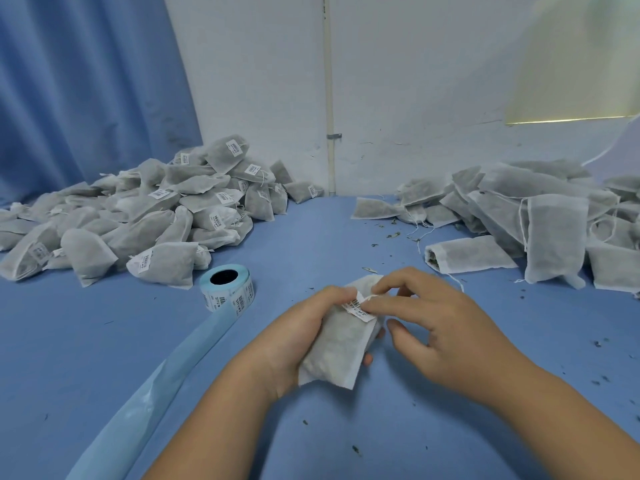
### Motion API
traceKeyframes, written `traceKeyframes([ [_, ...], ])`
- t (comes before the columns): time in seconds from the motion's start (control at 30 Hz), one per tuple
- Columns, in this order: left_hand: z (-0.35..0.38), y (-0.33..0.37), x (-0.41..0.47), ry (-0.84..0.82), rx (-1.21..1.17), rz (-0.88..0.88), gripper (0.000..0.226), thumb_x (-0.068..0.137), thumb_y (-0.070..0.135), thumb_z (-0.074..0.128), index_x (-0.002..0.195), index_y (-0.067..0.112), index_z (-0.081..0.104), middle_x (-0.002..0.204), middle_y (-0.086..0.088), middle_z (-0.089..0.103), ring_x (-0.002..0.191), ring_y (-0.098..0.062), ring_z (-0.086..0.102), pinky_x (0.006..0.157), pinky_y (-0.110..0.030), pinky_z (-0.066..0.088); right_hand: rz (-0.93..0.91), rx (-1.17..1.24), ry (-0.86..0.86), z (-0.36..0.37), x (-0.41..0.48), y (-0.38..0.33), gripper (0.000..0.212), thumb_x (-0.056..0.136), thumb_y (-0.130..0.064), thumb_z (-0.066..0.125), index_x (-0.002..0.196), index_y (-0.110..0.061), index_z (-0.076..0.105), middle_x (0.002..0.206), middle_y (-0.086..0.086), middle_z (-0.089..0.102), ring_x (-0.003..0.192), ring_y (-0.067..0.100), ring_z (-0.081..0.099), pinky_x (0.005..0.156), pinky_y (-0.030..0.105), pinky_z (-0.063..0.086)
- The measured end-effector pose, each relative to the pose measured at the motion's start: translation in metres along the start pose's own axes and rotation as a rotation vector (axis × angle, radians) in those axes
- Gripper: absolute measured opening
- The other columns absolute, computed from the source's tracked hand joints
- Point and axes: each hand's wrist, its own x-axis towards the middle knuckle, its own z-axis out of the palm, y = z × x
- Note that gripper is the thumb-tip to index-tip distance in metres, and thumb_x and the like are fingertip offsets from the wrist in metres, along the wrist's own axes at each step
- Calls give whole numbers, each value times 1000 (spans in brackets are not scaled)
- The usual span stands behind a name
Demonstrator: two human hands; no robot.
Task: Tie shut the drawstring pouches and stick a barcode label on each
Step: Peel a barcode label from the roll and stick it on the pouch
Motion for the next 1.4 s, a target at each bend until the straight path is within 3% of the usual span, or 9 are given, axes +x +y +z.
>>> traceKeyframes([
  [0.1, 2, -8, 7, 211, 166, 117, 22, 94, 27, 57, 98, 12, 72, 89, -7, 73, 77, -18, 68, 74, -32, 52, 167, 273, 60, 7, 0, -5, 26, 82, -18, 59, 99, -33, 72, 104, -17, 59, 85, 6, 58, 72, 20, 47],
  [0.2, 6, -10, 7, 261, 286, 214, 18, 94, 31, 58, 95, 19, 71, 85, 3, 74, 77, -9, 69, 69, -22, 51, 484, 547, 172, 17, 3, -14, 23, 79, -31, 72, 98, -39, 62, 101, -19, 58, 78, 4, 61, 66, 18, 44],
  [0.3, 9, -9, 6, 264, 360, 296, 22, 96, 31, 55, 96, 14, 69, 81, 4, 71, 75, -8, 65, 65, -18, 49, 706, 725, 100, 19, 6, -16, 37, 72, -33, 79, 101, -39, 57, 90, -14, 64, 65, 5, 63, 62, 24, 46],
  [0.47, 11, -12, 7, 282, 430, 362, 25, 97, 35, 52, 84, 18, 67, 74, 7, 68, 68, -7, 62, 62, -19, 46, 763, 953, -7, 14, 6, -16, 20, 72, -25, 80, 86, -17, 68, 76, 5, 68, 63, 11, 64, 54, 23, 49],
  [0.7, 9, -9, 5, 226, 347, 397, 34, 88, 41, 57, 91, 10, 71, 79, 2, 72, 71, -8, 64, 65, -19, 49, 887, 1317, -79, 13, 6, -16, 38, 63, -43, 76, 82, -13, 65, 73, 6, 64, 56, 13, 56, 51, 23, 46],
  [0.9, 9, -11, 11, 374, 283, 342, 31, 92, 35, 59, 81, 9, 71, 78, -4, 71, 70, -15, 63, 67, -28, 48, 895, 1126, -12, 20, 9, -20, 47, 70, -51, 68, 83, -6, 68, 76, 8, 62, 54, 17, 58, 48, 25, 46],
  [1.07, 0, -8, 17, 571, 189, 351, 27, 89, 34, 61, 68, 18, 68, 63, 4, 67, 57, -11, 60, 52, -21, 47, 846, 1037, -220, 32, 17, -30, 30, 86, -44, 62, 90, -15, 68, 77, -1, 72, 62, 18, 65, 58, 31, 52],
  [1.2, -11, 1, 23, 662, 93, 390, 26, 90, 34, 61, 70, 18, 67, 65, 3, 66, 62, -15, 60, 60, -29, 48, 770, 1069, -300, 40, 37, -40, 22, 85, -28, 68, 101, -13, 65, 80, 7, 72, 68, 22, 69, 57, 30, 53],
  [1.4, -44, 25, 38, 628, -130, 405, 41, 97, 45, 44, 86, 15, 69, 86, -7, 72, 84, -26, 66, 76, -39, 49, 824, 1117, -274, 52, 77, -31, 15, 83, -11, 56, 89, -4, 69, 65, 7, 66, 57, 16, 61, 49, 24, 48],
])
